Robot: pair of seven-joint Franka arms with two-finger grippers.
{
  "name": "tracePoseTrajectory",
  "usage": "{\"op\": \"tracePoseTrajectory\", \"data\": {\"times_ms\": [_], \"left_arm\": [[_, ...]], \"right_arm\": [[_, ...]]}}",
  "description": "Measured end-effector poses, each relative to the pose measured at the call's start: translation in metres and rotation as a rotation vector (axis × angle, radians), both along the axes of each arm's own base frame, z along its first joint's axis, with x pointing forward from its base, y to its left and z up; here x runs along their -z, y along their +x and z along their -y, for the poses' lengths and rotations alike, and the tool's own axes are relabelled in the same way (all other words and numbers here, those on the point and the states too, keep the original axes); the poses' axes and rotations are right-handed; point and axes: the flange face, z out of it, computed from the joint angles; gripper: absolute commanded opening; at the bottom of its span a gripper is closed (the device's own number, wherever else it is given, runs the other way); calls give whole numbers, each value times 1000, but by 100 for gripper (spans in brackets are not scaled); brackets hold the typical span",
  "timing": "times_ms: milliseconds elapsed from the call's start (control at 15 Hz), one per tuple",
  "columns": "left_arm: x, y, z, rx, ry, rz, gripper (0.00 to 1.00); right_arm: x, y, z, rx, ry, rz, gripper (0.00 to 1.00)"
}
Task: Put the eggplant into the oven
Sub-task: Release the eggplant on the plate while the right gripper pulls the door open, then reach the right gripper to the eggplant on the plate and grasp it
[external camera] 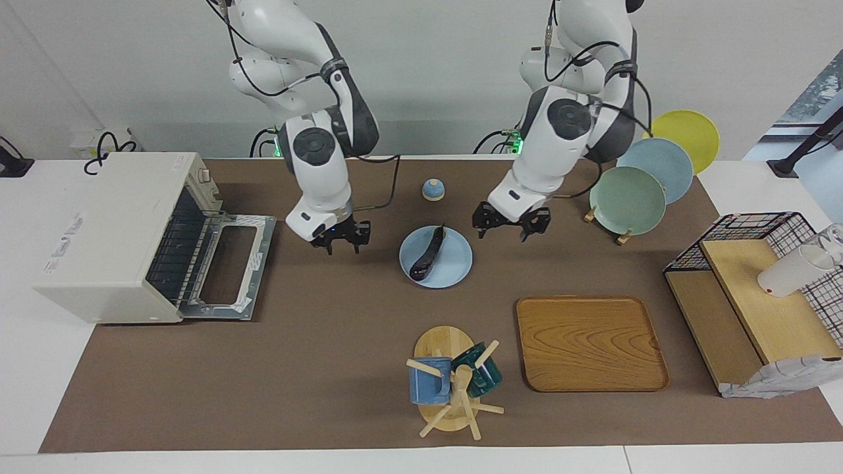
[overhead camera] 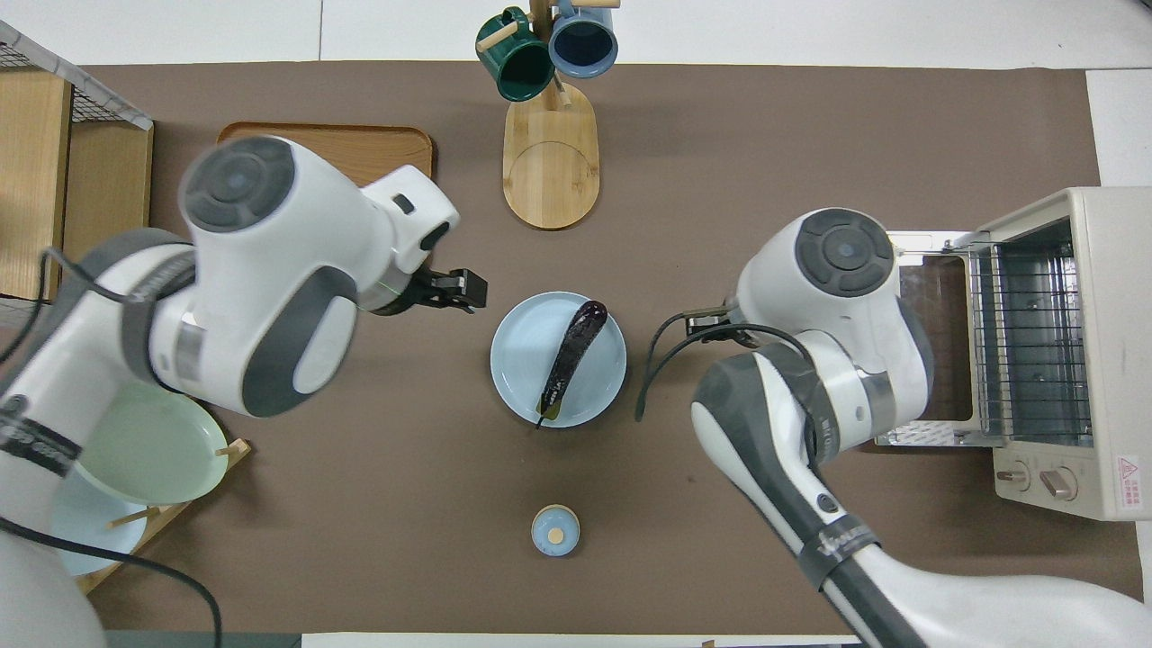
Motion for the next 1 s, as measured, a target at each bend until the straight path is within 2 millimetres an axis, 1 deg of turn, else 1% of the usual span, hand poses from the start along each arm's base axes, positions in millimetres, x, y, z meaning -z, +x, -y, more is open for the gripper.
{"op": "tracePoseTrajectory", "data": {"times_ms": [67,133,200,267,333,467,533,600,667,800,933,1000], "left_arm": [[-13,10,-25,-9,0,-4,100],[-24,17,-48,-16,-2,-3,100],[-31,22,-69,-19,-4,1,100],[-36,25,-90,-17,-5,2,100],[-40,28,-112,-11,-6,-1,100],[-50,30,-156,-24,-8,2,100],[-55,29,-172,-39,-9,4,100],[-59,29,-184,-54,-9,6,100],[-62,27,-191,-64,-8,3,100],[-71,25,-199,-83,6,5,100],[-90,23,-202,-96,27,7,100],[-98,20,-202,-97,30,-2,100]], "right_arm": [[-10,-2,-20,-6,5,15,100],[-16,-3,-36,-18,15,37,100],[-16,-5,-52,-29,22,55,100],[-11,-7,-72,-19,23,63,100],[-4,-10,-98,2,22,67,100],[4,-16,-158,25,24,86,100],[6,-16,-180,25,28,97,100],[11,-14,-196,23,30,104,100],[19,-11,-206,25,30,108,100],[37,-8,-223,28,33,121,100],[55,-20,-249,9,17,144,100],[59,-26,-259,7,15,153,100]]}}
